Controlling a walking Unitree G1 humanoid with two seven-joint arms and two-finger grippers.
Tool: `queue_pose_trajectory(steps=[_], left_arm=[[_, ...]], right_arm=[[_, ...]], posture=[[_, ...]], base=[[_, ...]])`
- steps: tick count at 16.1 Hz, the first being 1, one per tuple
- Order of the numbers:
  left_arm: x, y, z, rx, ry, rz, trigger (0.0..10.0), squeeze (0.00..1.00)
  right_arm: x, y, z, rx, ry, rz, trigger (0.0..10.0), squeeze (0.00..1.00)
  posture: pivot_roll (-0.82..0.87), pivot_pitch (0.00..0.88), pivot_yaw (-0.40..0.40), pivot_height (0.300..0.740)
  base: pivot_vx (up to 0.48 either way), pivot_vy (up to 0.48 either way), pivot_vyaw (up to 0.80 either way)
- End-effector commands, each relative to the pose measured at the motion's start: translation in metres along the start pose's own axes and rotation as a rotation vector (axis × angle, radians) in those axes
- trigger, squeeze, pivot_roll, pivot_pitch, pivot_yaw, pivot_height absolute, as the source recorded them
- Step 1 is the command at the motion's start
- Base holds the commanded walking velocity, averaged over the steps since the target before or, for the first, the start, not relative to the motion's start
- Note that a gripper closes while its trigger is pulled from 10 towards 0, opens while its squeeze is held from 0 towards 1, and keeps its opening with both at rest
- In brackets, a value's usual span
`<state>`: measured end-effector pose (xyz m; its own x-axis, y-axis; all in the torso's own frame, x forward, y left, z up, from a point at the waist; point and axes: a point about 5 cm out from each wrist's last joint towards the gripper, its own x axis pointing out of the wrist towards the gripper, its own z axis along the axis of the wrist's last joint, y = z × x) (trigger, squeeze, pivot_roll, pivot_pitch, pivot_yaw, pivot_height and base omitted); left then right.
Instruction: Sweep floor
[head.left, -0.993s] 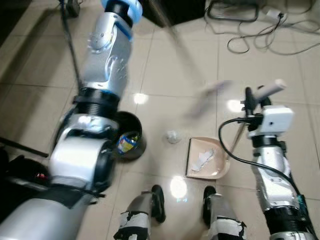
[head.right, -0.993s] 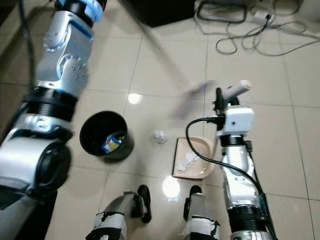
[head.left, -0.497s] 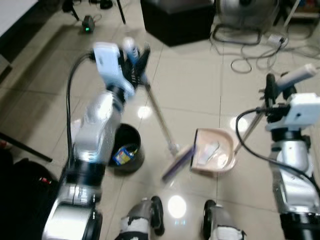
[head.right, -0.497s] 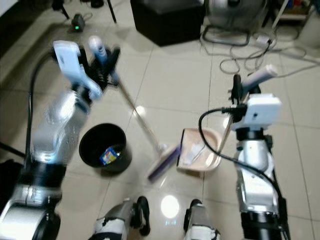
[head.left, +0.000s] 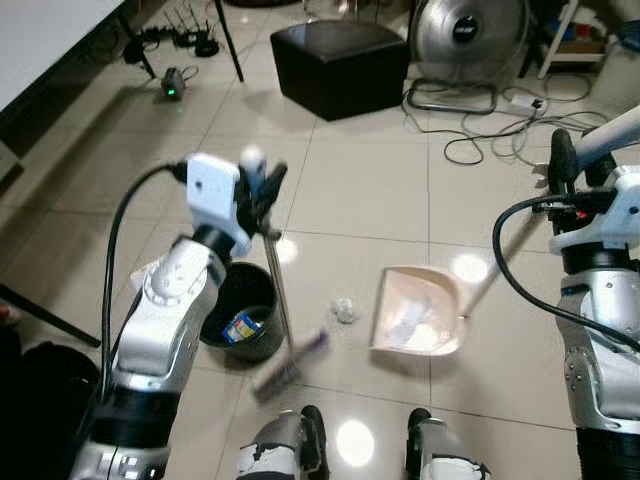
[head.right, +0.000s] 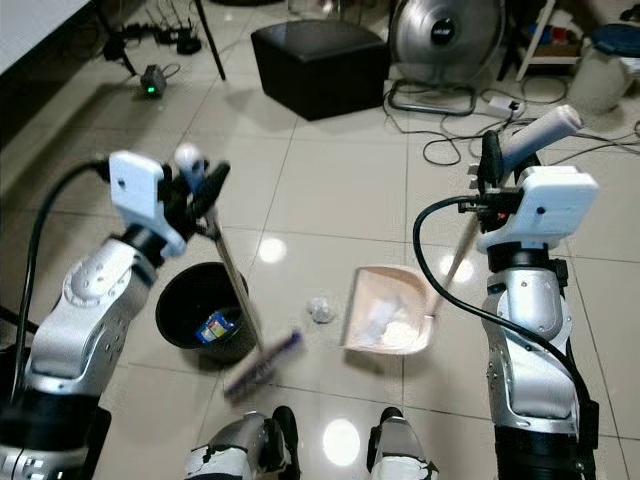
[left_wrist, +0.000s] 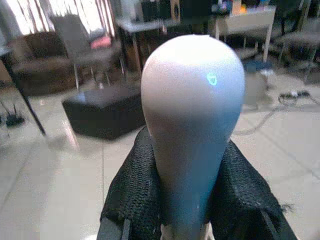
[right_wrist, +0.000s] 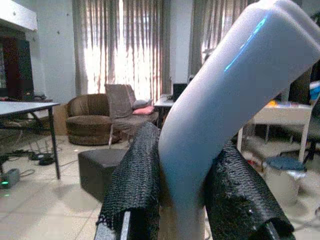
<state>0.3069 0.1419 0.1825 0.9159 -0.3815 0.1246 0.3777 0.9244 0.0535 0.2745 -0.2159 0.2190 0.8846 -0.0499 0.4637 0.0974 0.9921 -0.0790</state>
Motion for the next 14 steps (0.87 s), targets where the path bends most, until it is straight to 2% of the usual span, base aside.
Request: queue_pose_trajectory(steps=[1,2,4,5,6,10,14], left_arm=[[-0.008,0.007,-0.005,-0.006,0.045,0.041,10.0,0.00],[-0.014,0.008,-0.011,-0.027,0.072,0.070,10.0,0.00],[-0.023,0.010,-0.018,-0.015,0.108,0.129,10.0,0.00],[-0.024,0.005,-0.017,0.029,0.096,0.092,10.0,0.00],[-0.024,0.002,-0.016,0.045,0.101,0.073,10.0,0.00],[-0.024,-0.006,-0.012,0.020,0.084,0.041,10.0,0.00],[-0.023,0.000,-0.008,0.041,0.061,0.087,10.0,0.00]], right_arm=[[0.004,0.000,0.018,0.026,-0.045,-0.001,10.0,0.00],[0.007,0.001,0.024,0.035,-0.031,0.009,10.0,0.00],[0.013,0.001,0.038,0.081,-0.025,0.010,10.0,0.00],[0.016,-0.001,0.045,0.113,-0.026,0.007,10.0,0.00],[0.018,-0.002,0.048,0.130,-0.019,0.003,10.0,0.00],[0.032,0.000,0.067,0.182,-0.020,0.017,10.0,0.00],[0.044,-0.001,0.083,0.236,-0.022,0.004,10.0,0.00]], posture=[[-0.07,0.091,0.143,0.740],[-0.08,0.090,0.142,0.740],[-0.09,0.088,0.126,0.740],[-0.09,0.087,0.098,0.740],[-0.11,0.088,0.091,0.740],[-0.13,0.094,0.117,0.740],[-0.13,0.089,0.112,0.740]], base=[[0.000,0.000,0.00],[0.000,0.000,0.00],[0.000,0.000,0.00],[0.000,0.000,0.00],[0.000,0.000,0.00],[0.000,0.000,0.00],[0.000,0.000,0.00]])
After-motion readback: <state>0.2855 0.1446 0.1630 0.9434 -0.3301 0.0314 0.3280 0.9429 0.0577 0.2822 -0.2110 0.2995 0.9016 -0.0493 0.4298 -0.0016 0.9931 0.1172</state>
